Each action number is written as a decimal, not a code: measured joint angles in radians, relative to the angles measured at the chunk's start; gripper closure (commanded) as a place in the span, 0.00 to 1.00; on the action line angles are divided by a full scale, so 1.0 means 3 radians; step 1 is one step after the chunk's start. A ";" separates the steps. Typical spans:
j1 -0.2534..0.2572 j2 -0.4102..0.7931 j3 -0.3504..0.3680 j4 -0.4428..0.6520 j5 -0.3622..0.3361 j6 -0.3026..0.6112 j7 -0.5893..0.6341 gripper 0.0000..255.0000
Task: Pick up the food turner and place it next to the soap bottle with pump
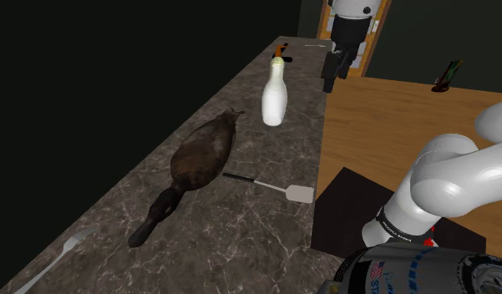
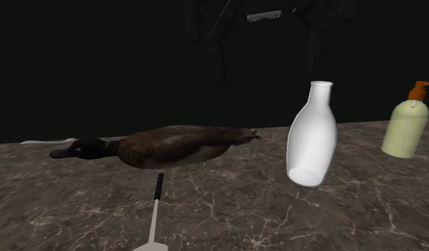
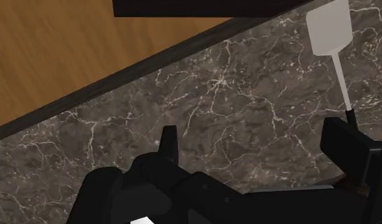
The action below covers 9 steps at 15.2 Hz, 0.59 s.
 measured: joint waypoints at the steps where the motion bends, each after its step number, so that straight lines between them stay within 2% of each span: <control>1: 0.0000 0.0000 0.0000 0.0000 0.0000 0.0000 0.0000 0.00; 9: 0.0224 0.0166 0.0168 -0.0479 0.0220 0.0674 0.0007 0.00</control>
